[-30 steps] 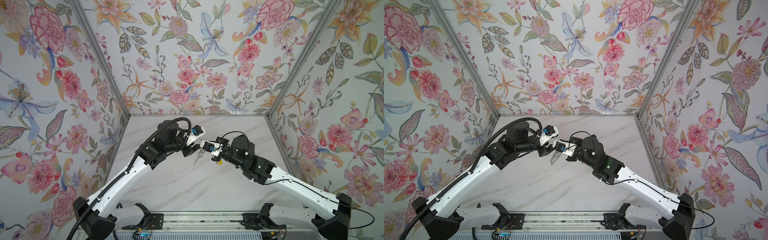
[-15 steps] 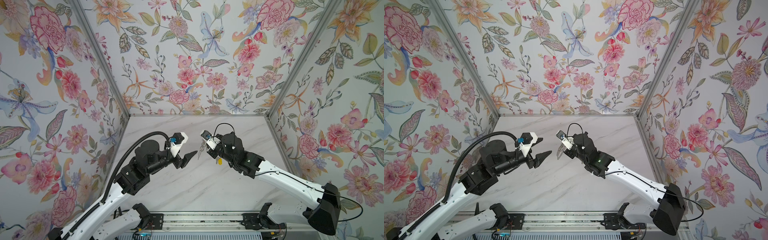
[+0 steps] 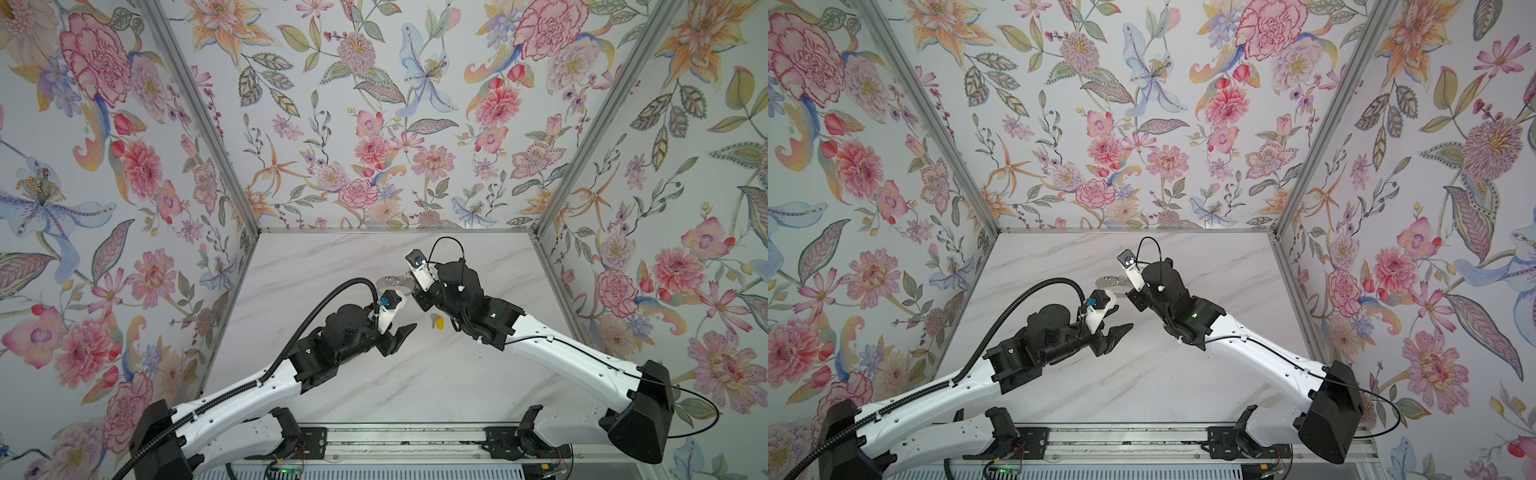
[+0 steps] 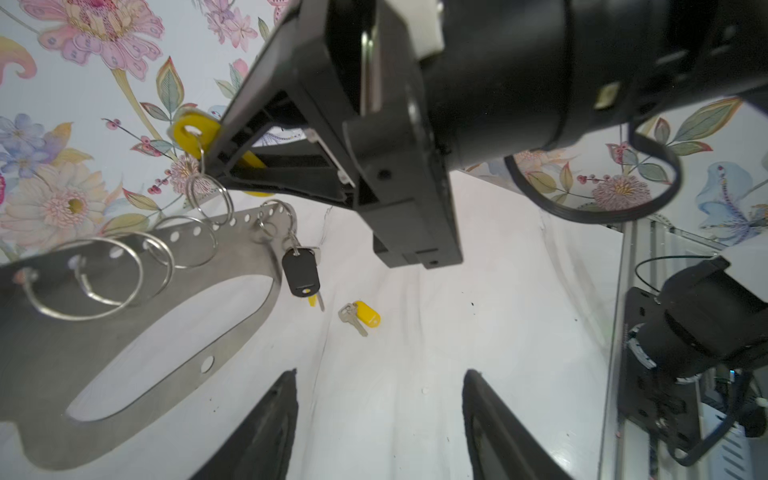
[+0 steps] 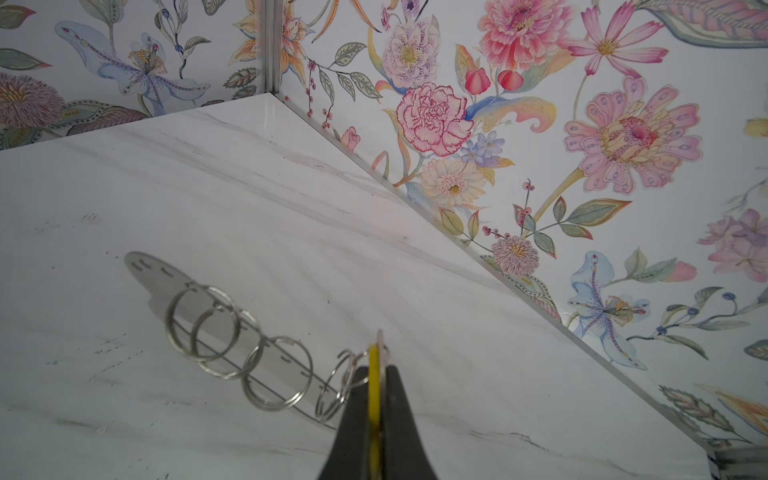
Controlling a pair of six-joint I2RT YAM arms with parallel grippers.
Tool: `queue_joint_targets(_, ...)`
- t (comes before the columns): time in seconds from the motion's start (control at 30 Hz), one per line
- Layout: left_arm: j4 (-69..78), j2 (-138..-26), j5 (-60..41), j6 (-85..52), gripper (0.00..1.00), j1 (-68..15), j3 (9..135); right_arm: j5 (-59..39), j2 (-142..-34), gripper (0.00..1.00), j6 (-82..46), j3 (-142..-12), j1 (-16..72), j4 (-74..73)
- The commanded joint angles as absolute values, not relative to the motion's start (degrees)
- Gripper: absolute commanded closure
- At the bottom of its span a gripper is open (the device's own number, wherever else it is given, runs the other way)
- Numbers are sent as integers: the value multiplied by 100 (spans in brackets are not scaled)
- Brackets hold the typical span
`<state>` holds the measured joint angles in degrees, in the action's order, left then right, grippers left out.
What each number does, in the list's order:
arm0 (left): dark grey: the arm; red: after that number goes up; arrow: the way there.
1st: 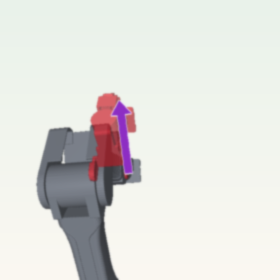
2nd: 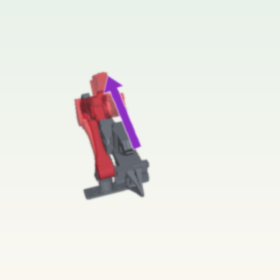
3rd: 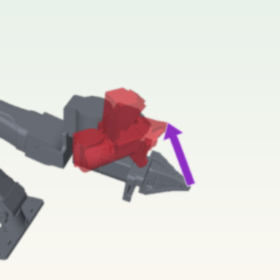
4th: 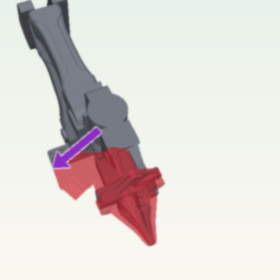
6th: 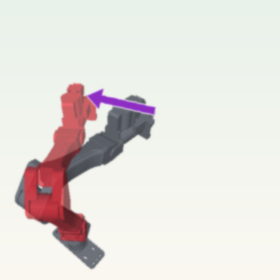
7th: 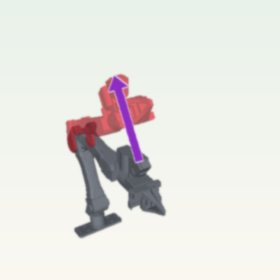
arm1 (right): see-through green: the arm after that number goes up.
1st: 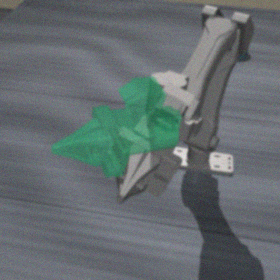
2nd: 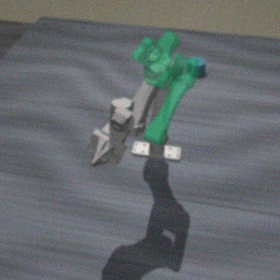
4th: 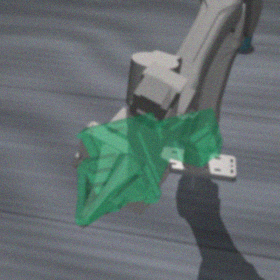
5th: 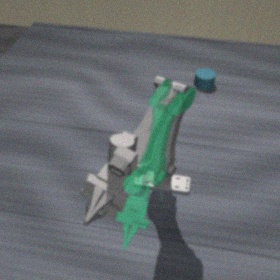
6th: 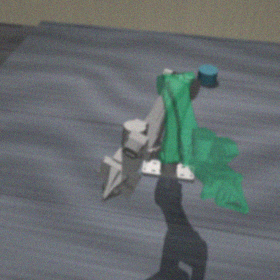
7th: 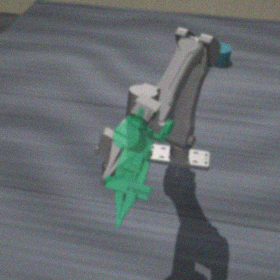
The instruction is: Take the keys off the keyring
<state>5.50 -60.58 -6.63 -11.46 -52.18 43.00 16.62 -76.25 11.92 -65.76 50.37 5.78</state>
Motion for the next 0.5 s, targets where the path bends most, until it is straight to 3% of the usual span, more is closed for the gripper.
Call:
queue_joint_targets(0.0, 1232, -6279, -392, -957, 42, -4882, 4454, 1600, -7571, 100, 1045, -6778, 5016, 722)
queue_joint_targets(0.13, 1595, -6354, -299, -716, 48, -4685, 4442, 1497, -7532, 100, 1070, -6867, 4992, 1029)
queue_joint_targets(0.47, 1928, -6775, -998, -527, 46, -4404, 4605, 1315, -7559, 100, 1024, -7128, 5002, 1556)
